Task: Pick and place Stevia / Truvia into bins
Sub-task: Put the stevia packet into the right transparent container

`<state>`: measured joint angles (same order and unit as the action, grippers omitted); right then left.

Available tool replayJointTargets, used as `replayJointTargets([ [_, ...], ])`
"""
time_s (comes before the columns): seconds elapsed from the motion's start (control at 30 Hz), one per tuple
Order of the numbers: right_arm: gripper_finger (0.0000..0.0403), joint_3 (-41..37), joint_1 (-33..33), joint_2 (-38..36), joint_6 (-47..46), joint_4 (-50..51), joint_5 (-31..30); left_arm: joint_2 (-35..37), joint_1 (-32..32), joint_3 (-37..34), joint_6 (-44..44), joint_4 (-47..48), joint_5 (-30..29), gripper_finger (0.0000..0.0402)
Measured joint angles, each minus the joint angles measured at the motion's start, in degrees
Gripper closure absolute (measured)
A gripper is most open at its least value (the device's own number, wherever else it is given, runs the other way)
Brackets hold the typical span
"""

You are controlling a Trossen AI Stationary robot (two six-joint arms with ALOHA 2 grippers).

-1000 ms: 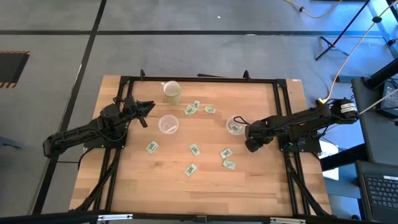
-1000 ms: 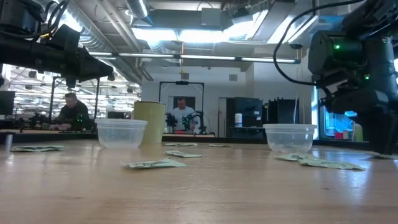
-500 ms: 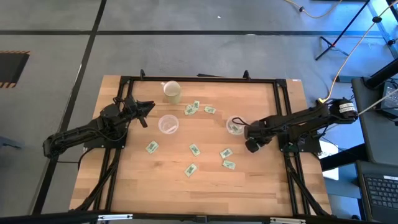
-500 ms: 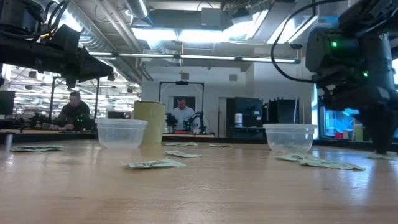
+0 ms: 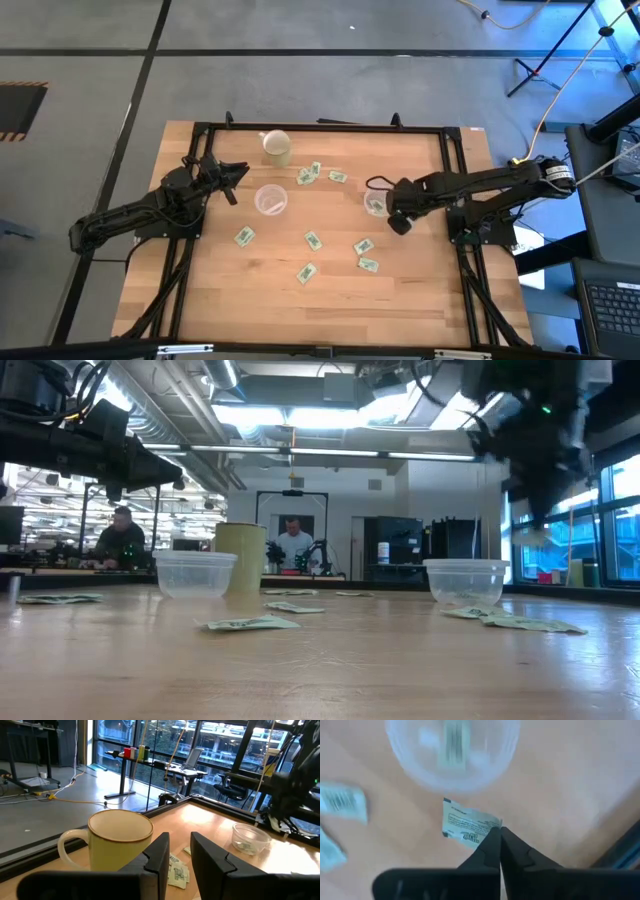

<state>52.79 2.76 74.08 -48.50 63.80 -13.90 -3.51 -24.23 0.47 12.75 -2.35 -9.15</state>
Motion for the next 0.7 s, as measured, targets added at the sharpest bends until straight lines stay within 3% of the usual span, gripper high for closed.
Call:
replayJointTargets([
  [0.07,0.04,1.9,-0.8,0.0,3.0,-1.6,-3.9,0.0,0.0,0.0,0.0,0.0,0.0,0.0329],
  [0.27,0.0401,1.5,-4.0,0.5,14.6,-13.7,-4.5,0.0,0.0,0.0,0.0,0.0,0.0,0.0329],
  [0.7,0.04,-0.4,-7.8,9.9,18.9,-17.1,-4.0,0.0,0.0,0.0,0.0,0.0,0.0,0.0329],
])
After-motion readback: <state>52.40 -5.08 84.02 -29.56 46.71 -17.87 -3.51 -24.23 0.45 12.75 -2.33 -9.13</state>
